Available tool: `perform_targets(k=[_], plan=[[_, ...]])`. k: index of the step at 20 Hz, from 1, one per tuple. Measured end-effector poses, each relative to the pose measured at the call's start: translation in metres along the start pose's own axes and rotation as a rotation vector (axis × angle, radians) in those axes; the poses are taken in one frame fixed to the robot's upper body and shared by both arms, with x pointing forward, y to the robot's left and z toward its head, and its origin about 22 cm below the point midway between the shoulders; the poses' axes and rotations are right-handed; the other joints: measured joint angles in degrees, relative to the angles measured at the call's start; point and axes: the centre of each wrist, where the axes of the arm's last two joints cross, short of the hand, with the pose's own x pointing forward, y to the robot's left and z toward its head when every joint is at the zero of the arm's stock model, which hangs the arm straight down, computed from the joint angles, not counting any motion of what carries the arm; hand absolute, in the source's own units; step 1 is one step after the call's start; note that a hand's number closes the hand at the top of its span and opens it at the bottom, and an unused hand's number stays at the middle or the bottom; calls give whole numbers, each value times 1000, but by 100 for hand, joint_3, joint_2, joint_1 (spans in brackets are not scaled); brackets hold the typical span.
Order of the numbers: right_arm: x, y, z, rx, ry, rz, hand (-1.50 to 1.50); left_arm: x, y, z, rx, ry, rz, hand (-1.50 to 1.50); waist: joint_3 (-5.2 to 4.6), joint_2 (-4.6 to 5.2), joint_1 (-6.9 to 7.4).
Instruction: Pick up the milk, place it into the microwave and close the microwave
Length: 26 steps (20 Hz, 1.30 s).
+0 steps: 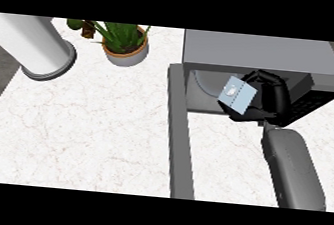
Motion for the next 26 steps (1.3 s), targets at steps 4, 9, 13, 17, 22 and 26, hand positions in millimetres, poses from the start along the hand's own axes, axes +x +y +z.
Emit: perform_targets(k=[4,9,13,17,22,26], plan=[[-4,0,1,-31,-40,33,150,-2,-2,-5,-23,-3,5,-150,13,-10,50],[-6,-3,4,-81,-97,80,150,-3,-4,-10,-49,-13,16,-150,40,5,149],[-6,-8,7,-110,-137,123,150,-4,-6,-16,-76,-19,23,-150,54,32,258],[-6,-14,12,-137,-173,166,150,-6,-9,-22,-93,-23,29,-150,43,59,363],[-6,-16,19,-240,-196,218,150,-5,-10,-28,-115,-30,13,-150,8,86,519],[-5,-17,23,-313,-228,280,-150,-6,-11,-32,-127,-25,1,-150,-5,134,629]])
